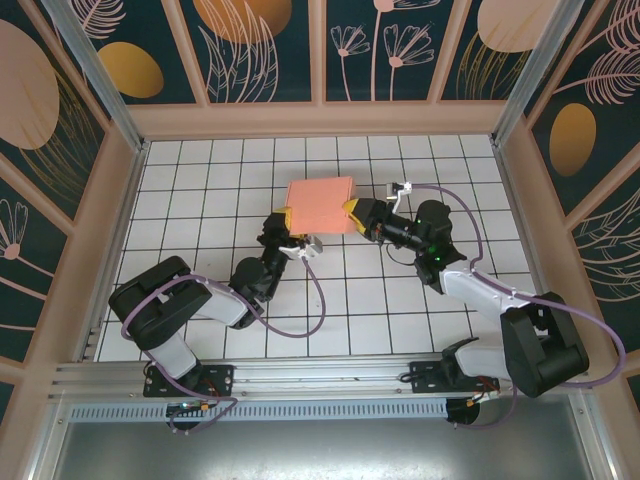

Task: Fold the paper box

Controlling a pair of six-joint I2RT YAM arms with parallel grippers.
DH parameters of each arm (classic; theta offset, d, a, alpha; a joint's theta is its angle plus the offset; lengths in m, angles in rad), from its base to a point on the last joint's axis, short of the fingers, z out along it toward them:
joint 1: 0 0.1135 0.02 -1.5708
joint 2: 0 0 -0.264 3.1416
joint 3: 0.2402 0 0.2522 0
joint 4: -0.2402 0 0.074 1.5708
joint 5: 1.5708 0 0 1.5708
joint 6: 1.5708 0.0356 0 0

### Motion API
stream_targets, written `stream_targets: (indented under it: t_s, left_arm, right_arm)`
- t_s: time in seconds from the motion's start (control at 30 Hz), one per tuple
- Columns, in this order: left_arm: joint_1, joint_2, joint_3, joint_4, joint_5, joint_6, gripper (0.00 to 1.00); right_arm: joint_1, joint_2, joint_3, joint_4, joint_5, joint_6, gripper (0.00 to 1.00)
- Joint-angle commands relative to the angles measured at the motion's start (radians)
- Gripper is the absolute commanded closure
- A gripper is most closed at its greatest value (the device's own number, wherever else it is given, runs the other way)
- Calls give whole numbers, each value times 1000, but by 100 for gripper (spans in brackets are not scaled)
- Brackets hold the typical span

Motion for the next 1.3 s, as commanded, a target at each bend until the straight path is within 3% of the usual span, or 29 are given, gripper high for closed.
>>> stream_targets:
  t_s: [0.0,0.2,0.33,0.4,0.57,0.77,0.97,1.1,1.27]
  left_arm:
    - [-1,-45,15,64,-24,-58,64]
    - [-2,-103,19,-63,-43,-140,72]
    - [1,-173,31,-284,-52,-259,72]
    - [2,-217,34,-422,-33,-329,71]
    - [36,-357,54,-802,92,-535,71]
    - [67,-472,146,-1207,250,-635,71]
    - [78,-494,270,-1564,375,-706,69]
    - [79,-490,338,-1746,402,-731,70]
    - [79,-489,400,-1880,381,-744,70]
  right_arm:
    - [5,-18,5,-20,-4,-20,58]
    - [3,-26,5,-21,8,-32,51]
    - [-16,-64,-3,-29,35,-94,34]
    - [-34,-100,-6,-77,57,-154,30]
    - [-97,-222,-10,-292,139,-319,29]
    - [-149,-333,21,-500,185,-545,31]
    - [-149,-370,112,-657,92,-784,31]
    - [-137,-376,173,-798,96,-955,33]
    - [-71,-376,230,-927,212,-1131,34]
